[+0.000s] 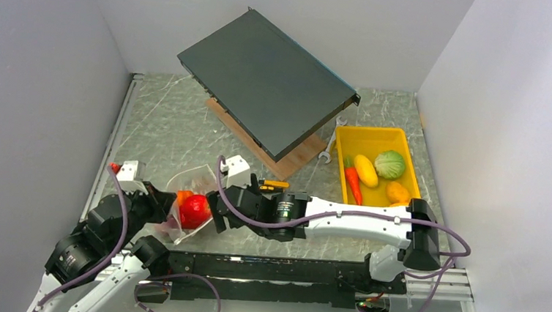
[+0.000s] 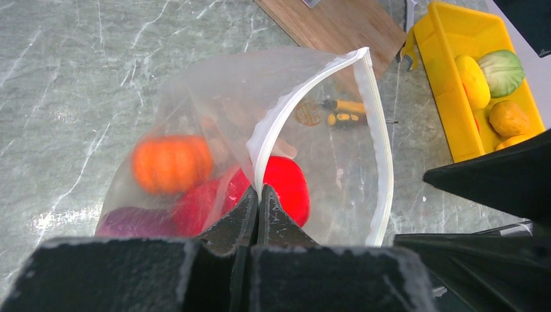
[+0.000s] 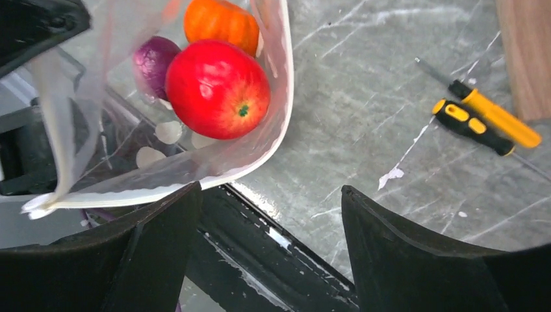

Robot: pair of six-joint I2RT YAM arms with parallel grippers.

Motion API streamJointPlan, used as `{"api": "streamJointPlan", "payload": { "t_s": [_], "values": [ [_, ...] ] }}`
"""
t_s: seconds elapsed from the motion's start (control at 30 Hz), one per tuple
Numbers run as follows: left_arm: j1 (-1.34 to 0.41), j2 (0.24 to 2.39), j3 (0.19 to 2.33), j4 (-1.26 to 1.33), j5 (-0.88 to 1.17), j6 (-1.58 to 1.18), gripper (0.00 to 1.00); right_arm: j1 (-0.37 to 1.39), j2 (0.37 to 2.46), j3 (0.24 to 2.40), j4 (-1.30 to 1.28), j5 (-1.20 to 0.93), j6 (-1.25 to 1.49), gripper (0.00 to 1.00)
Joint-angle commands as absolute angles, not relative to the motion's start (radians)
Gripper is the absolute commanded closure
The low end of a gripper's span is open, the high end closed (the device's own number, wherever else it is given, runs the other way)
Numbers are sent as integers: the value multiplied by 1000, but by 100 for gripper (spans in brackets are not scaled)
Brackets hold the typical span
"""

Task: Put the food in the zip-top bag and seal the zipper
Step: Place the fake vegetable in the zipper food storage bag, then adjust the zipper food storage bag at the center of the board.

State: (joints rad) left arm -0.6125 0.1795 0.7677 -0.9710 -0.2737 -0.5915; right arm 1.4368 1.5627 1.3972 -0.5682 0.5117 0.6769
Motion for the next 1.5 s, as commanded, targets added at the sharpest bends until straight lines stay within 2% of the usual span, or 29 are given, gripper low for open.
{"api": "streamJointPlan", "payload": {
  "t_s": [0.0, 0.1, 0.2, 0.33, 0.4, 0.47, 0.63, 0.7, 0.83, 0.87, 0.93, 1.0, 1.07, 1.27, 1.47],
  "values": [
    [-616, 193, 780, -954, -275, -609, 100, 1407, 1558, 1335, -421, 452, 734, 23],
    [-615, 184, 792, -971, -288, -630, 100, 1397, 1609, 1343, -371, 417, 741, 33],
    [-616, 168, 800, -976, -288, -650, 100, 1393, 1661, 1389, -345, 405, 719, 54],
    [-616, 155, 823, -937, -256, -690, 100, 1348, 1711, 1498, -314, 325, 686, 69],
    [-616, 174, 859, -923, -247, -710, 100, 1316, 1713, 1523, -269, 297, 665, 88],
    [-616, 210, 908, -927, -260, -757, 100, 1279, 1716, 1574, -260, 261, 660, 100],
    [-616, 408, 1061, -946, -157, -874, 100, 1235, 1759, 1780, -356, 202, 569, 100],
    [-616, 468, 1102, -1035, -194, -939, 100, 1224, 1783, 1842, -415, 150, 549, 100],
    [-615, 440, 969, -1113, -242, -1064, 100, 1213, 1801, 1838, -501, 90, 555, 99],
    [-616, 408, 921, -1107, -242, -1093, 100, 1213, 1796, 1809, -500, 72, 557, 93],
    [-615, 330, 838, -1081, -243, -1140, 100, 1214, 1781, 1750, -496, 52, 559, 66],
    [-616, 249, 777, -1069, -244, -1190, 100, 1215, 1772, 1710, -509, 37, 569, 48],
    [-615, 180, 735, -1062, -235, -1220, 100, 1233, 1772, 1722, -562, 59, 571, 42],
    [-616, 132, 758, -1110, -266, -1227, 100, 1366, 1805, 1857, -804, 344, 551, 24],
    [-615, 187, 820, -1133, -250, -1177, 100, 1366, 1766, 1763, -807, 467, 649, 24]
  ]
}}
